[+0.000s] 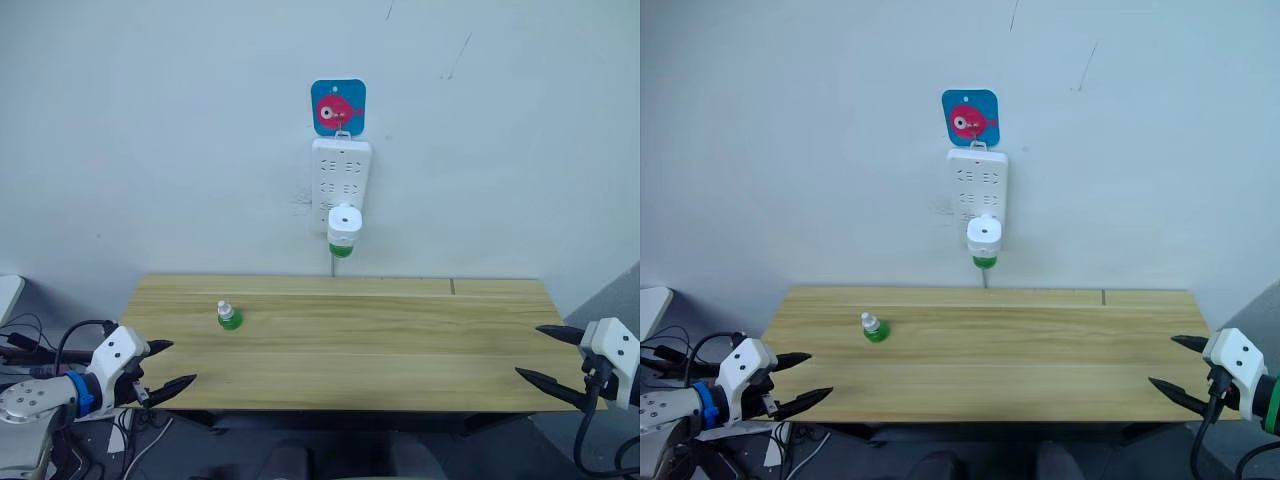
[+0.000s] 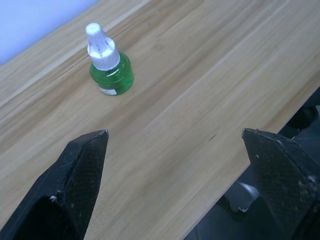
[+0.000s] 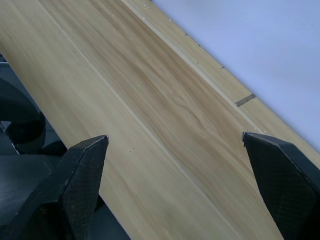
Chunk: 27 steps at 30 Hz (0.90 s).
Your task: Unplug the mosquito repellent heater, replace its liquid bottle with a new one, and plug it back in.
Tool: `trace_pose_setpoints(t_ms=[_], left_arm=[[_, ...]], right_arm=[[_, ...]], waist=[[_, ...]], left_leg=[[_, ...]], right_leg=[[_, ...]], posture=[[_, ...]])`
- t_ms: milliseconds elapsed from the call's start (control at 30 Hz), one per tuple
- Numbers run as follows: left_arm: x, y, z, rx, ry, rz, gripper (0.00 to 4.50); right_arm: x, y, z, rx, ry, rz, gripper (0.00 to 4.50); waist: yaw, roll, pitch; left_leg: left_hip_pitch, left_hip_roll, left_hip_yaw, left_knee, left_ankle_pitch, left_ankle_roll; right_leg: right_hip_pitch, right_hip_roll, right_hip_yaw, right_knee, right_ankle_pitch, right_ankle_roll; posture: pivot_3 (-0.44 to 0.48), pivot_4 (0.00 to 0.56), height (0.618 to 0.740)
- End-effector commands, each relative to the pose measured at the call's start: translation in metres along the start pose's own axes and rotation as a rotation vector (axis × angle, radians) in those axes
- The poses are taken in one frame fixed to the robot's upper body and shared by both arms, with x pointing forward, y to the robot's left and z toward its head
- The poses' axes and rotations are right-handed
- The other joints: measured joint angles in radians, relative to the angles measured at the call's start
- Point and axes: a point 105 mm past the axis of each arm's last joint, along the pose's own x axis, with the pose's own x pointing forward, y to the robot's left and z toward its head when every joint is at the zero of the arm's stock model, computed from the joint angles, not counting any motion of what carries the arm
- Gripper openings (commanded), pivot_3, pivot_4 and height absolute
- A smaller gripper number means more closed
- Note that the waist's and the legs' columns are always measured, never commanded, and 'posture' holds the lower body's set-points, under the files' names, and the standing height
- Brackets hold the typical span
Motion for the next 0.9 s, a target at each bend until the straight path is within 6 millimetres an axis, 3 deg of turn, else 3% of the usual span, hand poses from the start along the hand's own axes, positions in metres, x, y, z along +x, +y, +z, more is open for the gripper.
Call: trace_pose_setpoints(t_ms=[33,233,367,500,700,867,900], left_arm=[[-0.001,-0.001,0.042,0.006,-0.12,-0.017,4.5],[0.014,-0.013,0.094,0.026,-0.237,-0.095,4.5],[0.031,-0.004,0.14,0.051,-0.344,-0.097,4.5],[0.047,0.008,0.173,0.055,-0.408,-0.09,4.5],[0.065,0.016,0.197,0.028,-0.477,-0.113,4.5],[0.079,0.023,0.207,0.047,-0.49,-0.105,3.31],[0.082,0.024,0.209,0.058,-0.495,-0.104,3.31]], right_arm=[[-0.005,-0.001,0.029,-0.067,-0.075,-0.026,4.47],[0.005,0.02,0.087,-0.128,-0.21,0.025,4.47],[0.018,0.03,0.136,-0.09,-0.341,0.025,4.47],[0.026,0.033,0.166,-0.061,-0.417,-0.003,4.47],[0.026,0.038,0.181,-0.065,-0.458,-0.007,4.47],[0.028,0.044,0.188,-0.061,-0.481,0.002,4.5],[0.028,0.046,0.189,-0.056,-0.48,0.012,4.5]], waist=[[-0.001,0.001,0.001],[-0.008,0.003,0.004],[-0.015,0.002,0.007],[-0.028,-0.003,0.011],[-0.05,-0.006,0.014],[-0.059,-0.006,0.016],[-0.06,-0.006,0.016]], left_leg=[[0.0,0.0,0.0,0.0,0.0,0.0],[0.0,0.0,-0.001,0.001,0.0,0.0],[0.0,0.0,-0.001,0.001,0.0,0.0],[0.0,0.0,-0.001,0.002,0.0,-0.001],[-0.002,-0.002,-0.001,0.002,-0.001,0.0],[-0.002,-0.002,-0.002,0.001,-0.002,0.0],[-0.002,-0.002,-0.002,0.001,-0.002,0.0]], right_leg=[[0.0,0.0,0.0,0.0,0.0,0.0],[0.0,0.001,0.001,0.002,0.0,0.0],[0.0,0.007,0.0,0.003,0.0,0.001],[0.0,0.007,0.0,0.003,0.001,0.001],[-0.001,0.005,0.001,0.0,0.001,0.001],[-0.001,0.005,0.001,0.0,0.001,0.0],[-0.001,0.005,0.001,0.0,0.001,0.001]], posture=[[0.036,0.093,0.73],[-0.008,0.1,0.73],[-0.043,0.104,0.73],[-0.072,0.11,0.73],[-0.108,0.115,0.73],[-0.132,0.117,0.73],[-0.132,0.117,0.73]])
